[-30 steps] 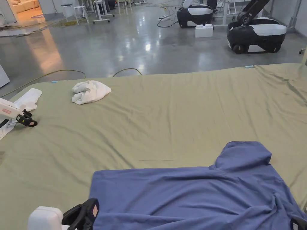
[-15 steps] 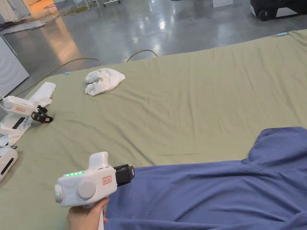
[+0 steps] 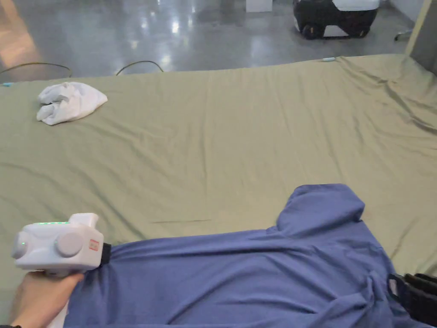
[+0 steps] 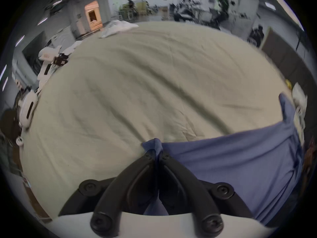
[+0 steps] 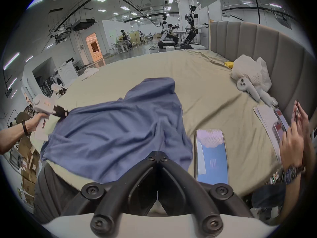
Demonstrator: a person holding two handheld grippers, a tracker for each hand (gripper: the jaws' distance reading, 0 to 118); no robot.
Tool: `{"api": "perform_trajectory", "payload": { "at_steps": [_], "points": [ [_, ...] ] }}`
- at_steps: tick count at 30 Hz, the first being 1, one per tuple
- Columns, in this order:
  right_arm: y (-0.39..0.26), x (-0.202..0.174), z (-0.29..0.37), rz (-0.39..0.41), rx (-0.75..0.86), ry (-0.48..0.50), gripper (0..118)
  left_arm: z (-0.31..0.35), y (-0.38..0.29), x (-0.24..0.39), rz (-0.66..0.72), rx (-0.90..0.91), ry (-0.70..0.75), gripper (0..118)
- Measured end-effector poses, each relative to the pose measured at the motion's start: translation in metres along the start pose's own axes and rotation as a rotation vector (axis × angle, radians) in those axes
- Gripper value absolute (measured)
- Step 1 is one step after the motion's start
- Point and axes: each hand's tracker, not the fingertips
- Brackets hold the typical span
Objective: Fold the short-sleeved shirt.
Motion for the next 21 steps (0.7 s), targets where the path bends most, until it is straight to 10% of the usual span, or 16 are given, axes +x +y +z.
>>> {"api": "perform_trajectory", "payload": {
  "at_steps": [3, 7, 11, 16, 19, 21],
  "points": [
    [0.053, 0.012, -0.053, -0.052, -0.083, 0.009, 86, -0.003, 0.006, -0.003, 0.002, -0.020, -0.005, 4],
    [0.093, 0.013, -0.131, 0.120, -0.237, -0.142, 84, 0.000, -0.002, 0.013, -0.032, -0.014, 0.028, 4],
    [0.087, 0.020, -0.200, 0.068, -0.502, -0.208, 84, 0.004, -0.006, 0.021, -0.075, -0.018, 0.040, 4],
    [0.079, -0.003, -0.176, 0.196, -0.367, -0.182, 75, 0.006, -0.008, 0.016, -0.049, -0.001, 0.021, 4],
    [0.083, -0.003, -0.175, 0.155, -0.382, -0.186, 16, 0.033, -0.036, 0.012, -0.148, 0.208, -0.013, 4],
    [0.086, 0.000, -0.148, 0.132, -0.303, -0.129, 3, 0.055, -0.050, -0.001, -0.098, 0.262, -0.037, 4]
  ]
}}
